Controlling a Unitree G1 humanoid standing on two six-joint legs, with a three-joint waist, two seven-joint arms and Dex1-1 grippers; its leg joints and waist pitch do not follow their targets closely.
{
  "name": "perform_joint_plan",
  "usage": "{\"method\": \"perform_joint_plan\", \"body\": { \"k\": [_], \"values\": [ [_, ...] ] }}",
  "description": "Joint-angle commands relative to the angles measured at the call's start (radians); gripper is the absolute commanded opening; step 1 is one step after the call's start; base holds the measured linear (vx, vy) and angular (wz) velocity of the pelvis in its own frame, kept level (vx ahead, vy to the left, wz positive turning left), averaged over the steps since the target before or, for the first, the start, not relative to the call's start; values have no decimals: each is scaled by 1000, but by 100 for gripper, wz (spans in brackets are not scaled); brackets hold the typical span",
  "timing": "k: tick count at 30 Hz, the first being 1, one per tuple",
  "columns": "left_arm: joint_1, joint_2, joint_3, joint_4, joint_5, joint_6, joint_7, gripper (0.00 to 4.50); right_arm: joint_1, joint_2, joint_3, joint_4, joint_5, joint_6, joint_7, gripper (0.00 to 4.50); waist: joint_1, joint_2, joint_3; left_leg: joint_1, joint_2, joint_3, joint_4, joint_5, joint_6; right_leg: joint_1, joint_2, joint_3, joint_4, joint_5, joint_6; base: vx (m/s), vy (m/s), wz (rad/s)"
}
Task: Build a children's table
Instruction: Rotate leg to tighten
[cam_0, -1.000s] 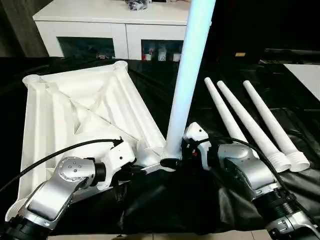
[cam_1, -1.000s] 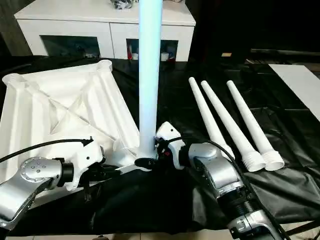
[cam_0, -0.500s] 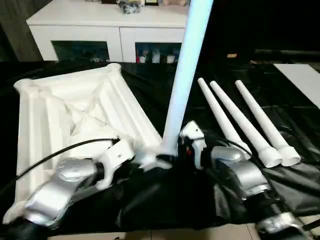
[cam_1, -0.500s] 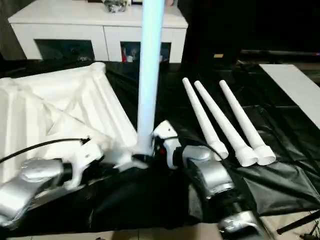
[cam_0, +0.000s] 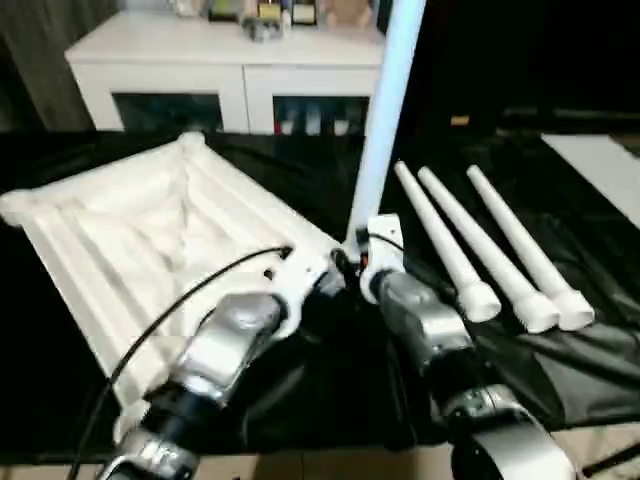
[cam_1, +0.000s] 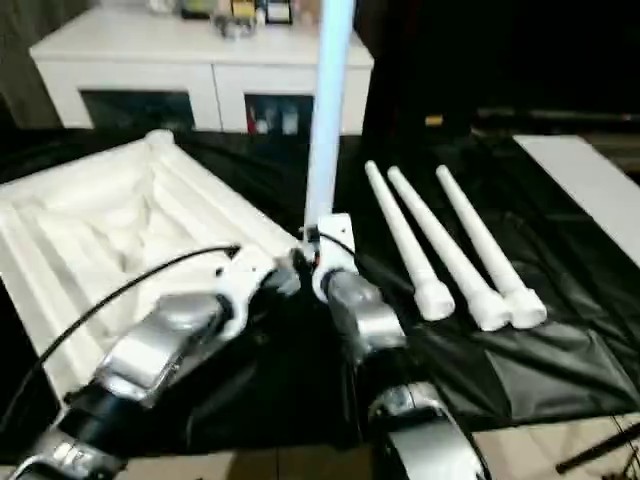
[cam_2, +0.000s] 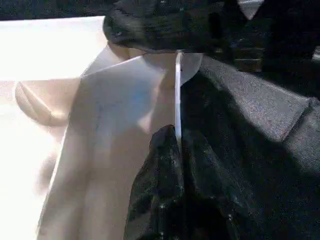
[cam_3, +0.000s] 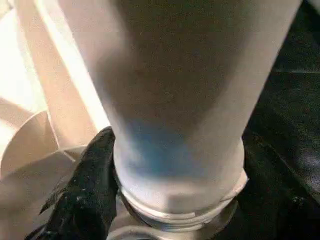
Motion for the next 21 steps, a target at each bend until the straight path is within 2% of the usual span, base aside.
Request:
{"method": "perform_joint_plan", "body": {
  "k": [1, 2, 3, 5, 7, 9, 10, 11, 12, 13, 14, 16, 17, 19, 20, 21],
  "values": [
    [2, 13, -29, 20, 26, 13, 5, 0, 16, 29, -11, 61, 40, -2, 45, 279, -5, 15, -38, 9, 24, -21, -91, -479, -57, 5, -59, 33, -108, -439, -77, 0, 0, 0],
    [3, 16, -30, 20, 27, 14, 4, 0, 14, 30, -11, 60, 41, -6, 50, 279, -5, 17, -38, 8, 24, -21, -92, -480, -57, 5, -59, 34, -107, -433, -78, 0, 0, 0],
    [4, 24, -34, 19, 29, 15, 0, 0, 11, 30, -12, 58, 42, -15, 64, 279, -7, 13, -37, 5, 25, -21, -94, -477, -56, 7, -57, 32, -107, -421, -82, 0, 0, 0],
    [12, 44, -28, 10, 24, 12, -18, 0, 7, 26, -20, 35, 57, -32, 109, 335, -4, 14, -40, 6, 26, -20, -94, -463, -53, 9, -58, 33, -105, -399, -89, 0, 0, 0],
    [17, 56, -25, 5, 24, 9, -28, 0, 7, 21, -22, 22, 65, -37, 135, 352, -7, 13, -39, 1, 26, -19, -97, -446, -48, 13, -58, 34, -103, -367, -101, 0, 0, 0],
    [29, 80, -30, -8, 26, -2, -56, 0, 7, 6, -19, 6, 69, -30, 165, 368, -7, 15, -38, 6, 27, -17, -96, -449, -47, 9, -57, 35, -104, -363, -107, 0, 0, 0],
    [42, 106, -40, -27, 22, -14, -92, 0, 13, -7, -15, -19, 75, -18, 201, 376, -7, 13, -40, 3, 26, -16, -96, -436, -42, 13, -58, 35, -104, -355, -114, 0, 0, 0],
    [44, 111, -42, -31, 20, -12, -97, 0, 13, -8, -16, -22, 75, -18, 209, 385, -7, 17, -40, 1, 27, -17, -96, -426, -40, 15, -58, 36, -102, -348, -115, 0, 0, 0],
    [51, 127, -48, -44, 14, -17, -114, 0, 19, -17, -11, -37, 74, -11, 241, 394, -10, 14, -42, -4, 28, -16, -96, -403, -36, 19, -58, 35, -98, -332, -121, 0, 0, 0],
    [51, 128, -48, -44, 14, -18, -116, 0, 19, -17, -10, -39, 74, -10, 243, 394, -8, 14, -43, 0, 27, -12, -94, -384, -33, 16, -57, 36, -100, -316, -128, 0, 0, 0],
    [63, 152, -54, -69, 1, -27, -148, 0, 37, -42, 17, -77, 56, -4, 291, 394, -7, 16, -44, 1, 27, -11, -93, -372, -31, 15, -57, 37, -98, -299, -134, 0, 0, 0],
    [84, 197, -64, -112, -14, -43, -205, 0, 72, -84, 40, -148, 58, 26, 366, 394, 0, 13, -47, -6, 28, -6, -91, -288, -18, 26, -54, 38, -90, -195, -151, 0, 0, 0],
    [87, 201, -64, -117, -15, -43, -210, 0, 75, -89, 42, -155, 57, 28, 372, 394, 2, 14, -50, -6, 28, -6, -90, -263, -16, 29, -54, 37, -85, -166, -157, 0, 0, 0],
    [105, 236, -64, -148, -26, -55, -248, 0, 96, -125, 60, -191, 52, 27, 414, 394, 5, 17, -54, -9, 27, -3, -83, -176, -10, 33, -49, 35, -70, -33, -193, 0, 0, 0],
    [115, 253, -59, -168, -35, -47, -265, 0, 104, -142, 65, -207, 50, 27, 430, 394, 6, 18, -56, -9, 27, -3, -81, -158, -8, 34, -48, 34, -67, -2, -200, 0, 0, 0],
    [127, 276, -58, -187, -41, -58, -289, 0, 115, -164, 79, -229, 45, 24, 459, 394, 5, 16, -57, -11, 25, -1, -76, -114, 2, 34, -44, 32, -60, 83, -219, 0, 0, 0]
  ]
}}
